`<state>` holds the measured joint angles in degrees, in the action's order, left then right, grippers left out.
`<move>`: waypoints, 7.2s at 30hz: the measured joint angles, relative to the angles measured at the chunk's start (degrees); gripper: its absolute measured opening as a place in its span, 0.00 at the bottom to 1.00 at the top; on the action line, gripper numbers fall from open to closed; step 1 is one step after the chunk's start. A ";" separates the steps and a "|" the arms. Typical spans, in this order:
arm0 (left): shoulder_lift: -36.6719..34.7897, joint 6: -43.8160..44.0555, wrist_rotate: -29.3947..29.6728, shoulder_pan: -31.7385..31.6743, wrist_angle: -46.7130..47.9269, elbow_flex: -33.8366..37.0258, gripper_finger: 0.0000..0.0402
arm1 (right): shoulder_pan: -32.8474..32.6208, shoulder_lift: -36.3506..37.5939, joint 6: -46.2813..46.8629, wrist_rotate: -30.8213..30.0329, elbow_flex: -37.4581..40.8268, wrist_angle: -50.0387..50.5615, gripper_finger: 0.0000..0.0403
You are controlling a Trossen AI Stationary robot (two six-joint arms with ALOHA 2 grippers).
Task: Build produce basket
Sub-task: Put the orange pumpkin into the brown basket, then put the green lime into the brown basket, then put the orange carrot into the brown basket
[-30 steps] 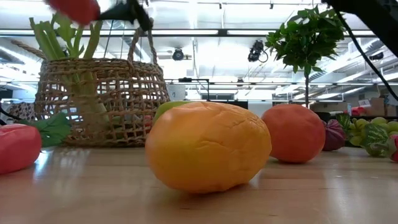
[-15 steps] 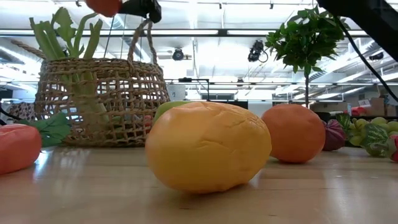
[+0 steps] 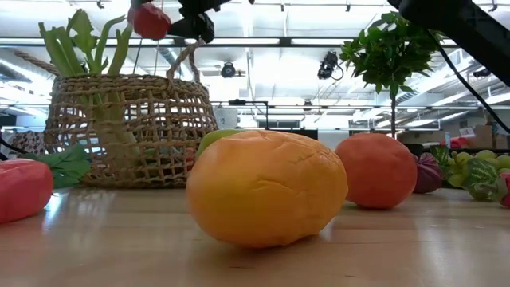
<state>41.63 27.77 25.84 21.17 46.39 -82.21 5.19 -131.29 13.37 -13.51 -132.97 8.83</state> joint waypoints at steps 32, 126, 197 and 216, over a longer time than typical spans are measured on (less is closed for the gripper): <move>2.36 -2.56 4.40 0.02 -1.44 0.00 0.43 | -0.61 12.36 13.51 -1.91 -0.94 43.53 0.93; 7.87 10.26 3.11 0.02 5.36 0.02 0.43 | 0.51 24.68 26.20 -1.30 20.16 51.93 0.67; 7.50 4.12 13.58 0.02 -4.20 0.02 0.43 | 4.57 9.32 4.66 13.65 10.10 -2.49 0.69; 7.48 4.06 13.58 0.02 -4.17 0.02 0.43 | 5.88 8.51 6.45 11.40 10.16 -1.28 0.94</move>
<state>49.10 31.83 39.42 21.19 42.22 -82.19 11.07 -122.78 19.81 -2.11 -122.80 7.55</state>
